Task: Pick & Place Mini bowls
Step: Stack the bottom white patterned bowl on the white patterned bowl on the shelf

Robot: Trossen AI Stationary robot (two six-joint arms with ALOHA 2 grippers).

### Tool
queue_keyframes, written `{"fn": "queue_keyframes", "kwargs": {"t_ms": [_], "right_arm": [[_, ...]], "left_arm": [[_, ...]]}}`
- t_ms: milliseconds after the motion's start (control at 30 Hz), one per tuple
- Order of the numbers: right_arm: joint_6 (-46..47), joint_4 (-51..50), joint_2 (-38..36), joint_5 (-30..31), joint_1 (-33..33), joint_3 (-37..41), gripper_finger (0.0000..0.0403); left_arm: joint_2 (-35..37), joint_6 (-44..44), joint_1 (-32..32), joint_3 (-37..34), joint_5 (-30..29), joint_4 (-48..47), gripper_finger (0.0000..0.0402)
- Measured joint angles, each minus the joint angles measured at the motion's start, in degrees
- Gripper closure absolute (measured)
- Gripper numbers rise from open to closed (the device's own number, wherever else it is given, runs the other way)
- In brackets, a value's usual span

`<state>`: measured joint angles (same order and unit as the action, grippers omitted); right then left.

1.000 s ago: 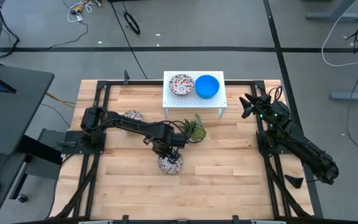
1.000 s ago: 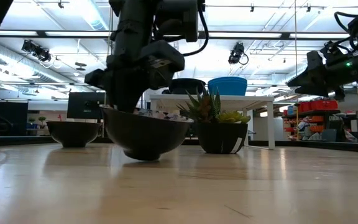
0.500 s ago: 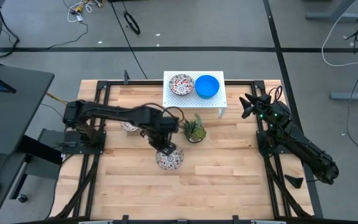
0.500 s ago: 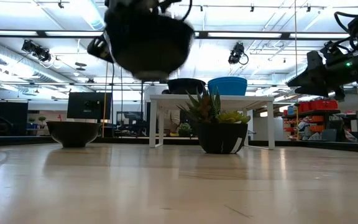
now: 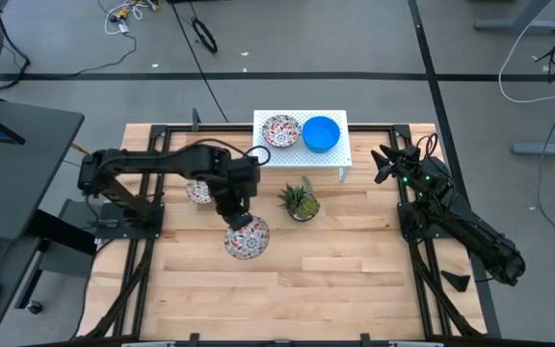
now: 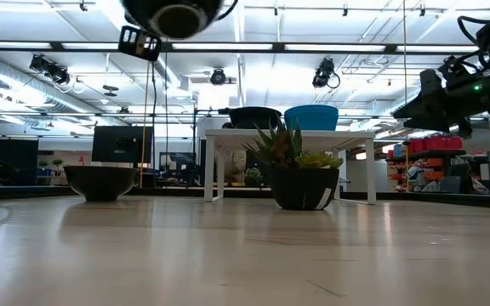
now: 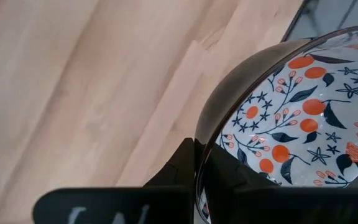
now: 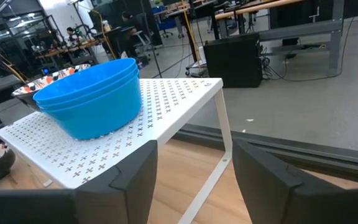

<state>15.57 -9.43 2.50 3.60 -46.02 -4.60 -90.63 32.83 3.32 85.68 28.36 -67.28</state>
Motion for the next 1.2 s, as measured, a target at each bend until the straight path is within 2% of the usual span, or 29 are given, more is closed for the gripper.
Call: {"fn": "queue_keyframes", "kwargs": {"t_ms": [100, 300, 567, 667, 800, 1200], "right_arm": [[0.00, 0.01, 0.00, -0.01, 0.00, 0.00, 0.0192], [0.00, 0.02, -0.02, 0.01, 0.00, 0.00, 0.0192], [0.00, 0.01, -0.01, 0.01, 0.00, 0.00, 0.0192], [0.00, 0.02, 0.00, 0.01, 0.00, 0.00, 0.0192], [0.00, 0.01, -0.01, -0.01, 0.00, 0.00, 0.0192], [0.00, 0.02, -0.02, 0.01, 0.00, 0.00, 0.0192]], "left_arm": [[0.20, -5.02, 0.85, 1.96, -1.53, -4.11, 0.0389], [0.19, -13.63, 2.52, 9.00, -10.39, -12.37, 0.0389], [-3.72, -17.52, 4.61, 18.10, -11.26, -21.20, 0.0389], [-5.57, -17.07, 5.46, 21.56, -12.98, -22.79, 0.0389], [-7.94, -14.46, 7.29, 25.63, -12.14, -22.73, 0.0389], [-16.98, -1.47, 15.92, 35.03, -12.14, -22.76, 0.0389]]}}
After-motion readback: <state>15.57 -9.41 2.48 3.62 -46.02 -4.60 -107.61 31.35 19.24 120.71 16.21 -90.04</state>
